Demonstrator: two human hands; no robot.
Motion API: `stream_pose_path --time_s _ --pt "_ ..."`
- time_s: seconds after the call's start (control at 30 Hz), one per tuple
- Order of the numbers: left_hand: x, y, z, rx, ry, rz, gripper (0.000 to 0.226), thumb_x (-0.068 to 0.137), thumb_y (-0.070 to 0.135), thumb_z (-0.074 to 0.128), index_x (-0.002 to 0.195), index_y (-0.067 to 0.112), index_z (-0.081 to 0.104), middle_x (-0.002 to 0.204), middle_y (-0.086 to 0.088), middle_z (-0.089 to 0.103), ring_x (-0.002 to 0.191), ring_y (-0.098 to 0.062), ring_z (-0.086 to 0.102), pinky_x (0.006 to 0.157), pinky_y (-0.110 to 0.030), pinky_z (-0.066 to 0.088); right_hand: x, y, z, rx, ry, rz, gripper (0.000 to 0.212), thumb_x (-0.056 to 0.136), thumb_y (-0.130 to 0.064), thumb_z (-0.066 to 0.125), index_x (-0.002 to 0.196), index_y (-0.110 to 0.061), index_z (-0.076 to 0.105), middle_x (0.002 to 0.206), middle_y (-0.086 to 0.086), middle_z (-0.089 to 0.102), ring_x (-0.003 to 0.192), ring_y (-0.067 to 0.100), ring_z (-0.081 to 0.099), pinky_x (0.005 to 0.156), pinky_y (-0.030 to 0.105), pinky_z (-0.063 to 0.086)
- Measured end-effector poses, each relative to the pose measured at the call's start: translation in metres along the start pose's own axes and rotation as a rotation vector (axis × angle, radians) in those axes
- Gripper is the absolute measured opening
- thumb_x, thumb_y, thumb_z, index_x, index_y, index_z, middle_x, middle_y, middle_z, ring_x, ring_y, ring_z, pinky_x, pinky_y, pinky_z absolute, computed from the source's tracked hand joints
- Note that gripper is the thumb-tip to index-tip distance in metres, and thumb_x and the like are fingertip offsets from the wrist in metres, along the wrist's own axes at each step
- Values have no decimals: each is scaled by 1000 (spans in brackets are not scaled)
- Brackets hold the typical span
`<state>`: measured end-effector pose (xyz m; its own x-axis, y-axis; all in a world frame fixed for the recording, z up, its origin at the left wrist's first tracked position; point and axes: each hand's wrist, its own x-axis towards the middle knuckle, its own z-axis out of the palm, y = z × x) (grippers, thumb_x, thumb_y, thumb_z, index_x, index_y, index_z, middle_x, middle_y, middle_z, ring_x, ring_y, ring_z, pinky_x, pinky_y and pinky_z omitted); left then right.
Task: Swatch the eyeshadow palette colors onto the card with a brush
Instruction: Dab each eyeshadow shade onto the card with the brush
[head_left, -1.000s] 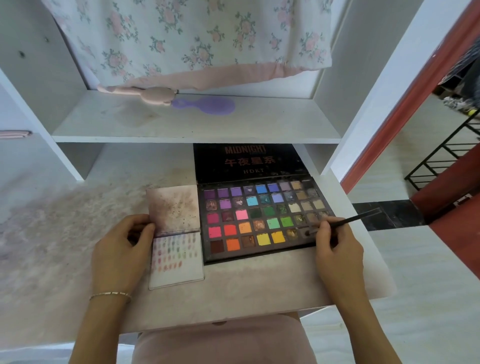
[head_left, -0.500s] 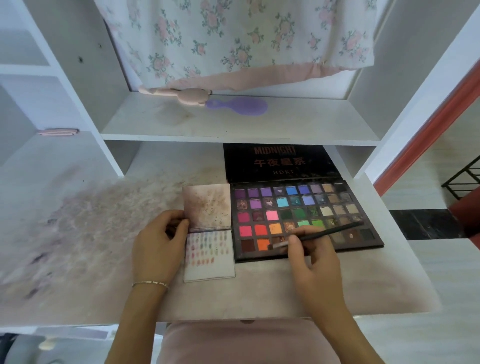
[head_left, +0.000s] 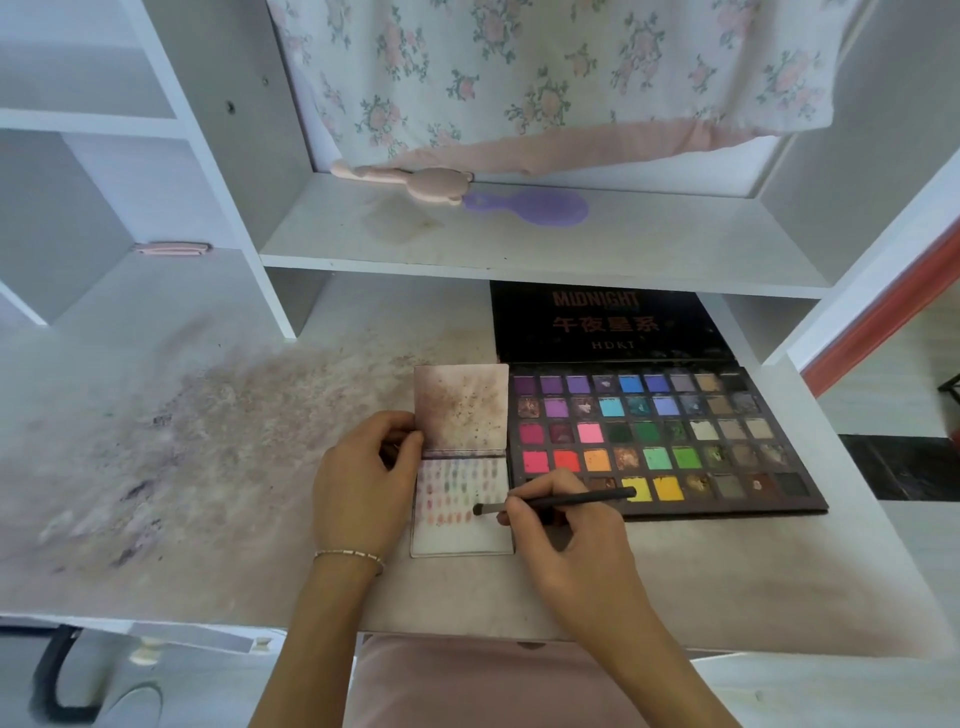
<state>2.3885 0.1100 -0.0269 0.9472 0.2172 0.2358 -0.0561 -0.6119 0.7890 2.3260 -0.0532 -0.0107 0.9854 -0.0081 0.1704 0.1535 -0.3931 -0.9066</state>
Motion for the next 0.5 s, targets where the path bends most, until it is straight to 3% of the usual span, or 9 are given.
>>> stream_pose_path --time_s 0.23,0.5 --pt "0 -2 0 6 -1 1 14 80 15 62 83 29 64 69 25 55 68 4 55 61 -13 39 0 -2 0 -69 -38 -8 25 85 -15 59 75 -36 50 77 -9 63 78 4 58 66 16 47" --pt "1 -3 1 15 1 -9 12 80 16 62 84 26 66 69 24 56 67 4 55 60 -13 37 0 -3 0 -97 -40 -14 28 86 -14 58 74 -36 47 75 -11 60 78 4 57 66 14 45"
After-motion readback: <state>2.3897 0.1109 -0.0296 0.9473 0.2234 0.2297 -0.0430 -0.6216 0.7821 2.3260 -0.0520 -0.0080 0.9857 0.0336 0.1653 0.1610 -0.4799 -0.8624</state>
